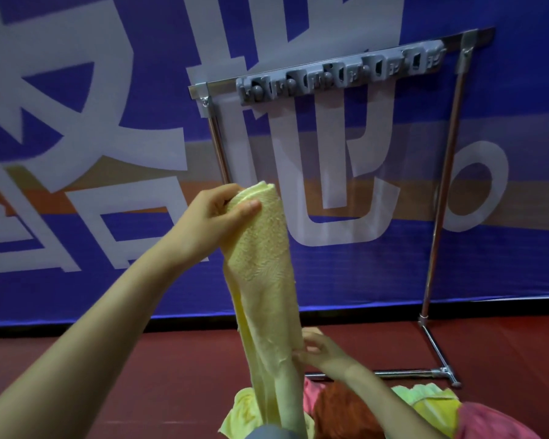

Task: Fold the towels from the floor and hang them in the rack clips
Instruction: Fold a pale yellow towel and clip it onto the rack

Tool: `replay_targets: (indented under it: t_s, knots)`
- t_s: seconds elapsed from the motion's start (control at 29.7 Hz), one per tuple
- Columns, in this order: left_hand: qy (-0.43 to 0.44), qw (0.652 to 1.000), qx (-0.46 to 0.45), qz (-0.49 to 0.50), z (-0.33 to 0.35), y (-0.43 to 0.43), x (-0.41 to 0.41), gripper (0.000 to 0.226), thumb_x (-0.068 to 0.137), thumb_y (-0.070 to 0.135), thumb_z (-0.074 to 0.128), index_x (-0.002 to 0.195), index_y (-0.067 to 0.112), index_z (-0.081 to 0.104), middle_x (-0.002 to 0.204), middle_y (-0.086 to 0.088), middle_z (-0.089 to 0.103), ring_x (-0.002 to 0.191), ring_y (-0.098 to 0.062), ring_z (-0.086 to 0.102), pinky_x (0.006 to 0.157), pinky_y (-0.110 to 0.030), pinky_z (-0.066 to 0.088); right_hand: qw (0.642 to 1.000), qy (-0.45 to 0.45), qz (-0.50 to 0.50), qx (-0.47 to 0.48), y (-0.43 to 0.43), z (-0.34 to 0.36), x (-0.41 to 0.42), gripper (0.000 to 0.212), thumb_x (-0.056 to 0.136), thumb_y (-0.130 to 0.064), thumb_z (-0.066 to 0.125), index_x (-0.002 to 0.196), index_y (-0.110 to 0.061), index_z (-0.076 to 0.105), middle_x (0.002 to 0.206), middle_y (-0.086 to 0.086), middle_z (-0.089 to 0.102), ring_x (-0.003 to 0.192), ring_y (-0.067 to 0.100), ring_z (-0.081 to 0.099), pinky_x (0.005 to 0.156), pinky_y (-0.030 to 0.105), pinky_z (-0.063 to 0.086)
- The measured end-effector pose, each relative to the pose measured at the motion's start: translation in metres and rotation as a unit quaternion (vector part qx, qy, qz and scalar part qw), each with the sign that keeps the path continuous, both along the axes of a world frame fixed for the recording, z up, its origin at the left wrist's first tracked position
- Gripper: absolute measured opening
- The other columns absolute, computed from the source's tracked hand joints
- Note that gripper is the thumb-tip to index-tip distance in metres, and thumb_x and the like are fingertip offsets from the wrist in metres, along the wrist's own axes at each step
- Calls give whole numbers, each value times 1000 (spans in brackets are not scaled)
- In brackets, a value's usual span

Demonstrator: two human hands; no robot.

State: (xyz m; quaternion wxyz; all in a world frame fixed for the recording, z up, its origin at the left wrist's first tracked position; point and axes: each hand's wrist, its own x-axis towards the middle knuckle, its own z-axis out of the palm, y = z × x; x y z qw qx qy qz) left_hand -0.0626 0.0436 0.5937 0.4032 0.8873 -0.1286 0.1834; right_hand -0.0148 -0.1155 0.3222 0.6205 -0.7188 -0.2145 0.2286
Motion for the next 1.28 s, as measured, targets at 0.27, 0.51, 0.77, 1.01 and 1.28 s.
replay_targets:
  t_s: [0.27, 0.51, 0.77, 1.01, 1.28]
  knots:
    - [2, 992, -17, 121, -32, 47, 2, 54, 69, 50, 53, 80, -3, 56, 68, -5, 48, 62, -15, 44, 56, -29, 37, 998, 28, -51, 12, -48, 6, 11, 20, 76, -21, 63, 88, -7, 56, 80, 3, 61, 65, -6, 57, 65, 13, 43]
    - [70, 970, -68, 224, -94, 81, 6, 34, 84, 27, 61, 87, -7, 60, 79, -16, 58, 75, -23, 51, 69, -35, 41, 999, 5, -48, 6, -94, 39, 17, 6, 77, -17, 65, 73, -15, 61, 60, -9, 59, 56, -2, 51, 54, 12, 38]
    - [288, 945, -4, 153, -165, 17, 11, 38, 87, 13, 57, 121, 2, 46, 93, -12, 56, 81, -23, 53, 67, -24, 47, 1000, -29, 7, -3, -106, 98, 11, 4, 80, -16, 64, 76, -16, 63, 66, -7, 59, 59, -1, 52, 57, 13, 40]
    - [252, 942, -169, -141, -126, -95, 14, 26, 95, 26, 36, 95, 14, 59, 94, 3, 60, 93, -7, 54, 86, -19, 42, 997, -29, 65, -11, -95, 143, 6, 13, 88, -12, 54, 85, -15, 66, 65, -11, 68, 62, -1, 60, 59, 12, 46]
    - [247, 959, -57, -128, -91, -98, 24, 39, 87, 39, 49, 79, 3, 62, 66, 0, 56, 56, -6, 51, 57, -18, 41, 998, 6, 50, 24, -107, 162, 8, 12, 86, -16, 57, 95, -12, 65, 76, -4, 71, 71, 5, 65, 63, 14, 50]
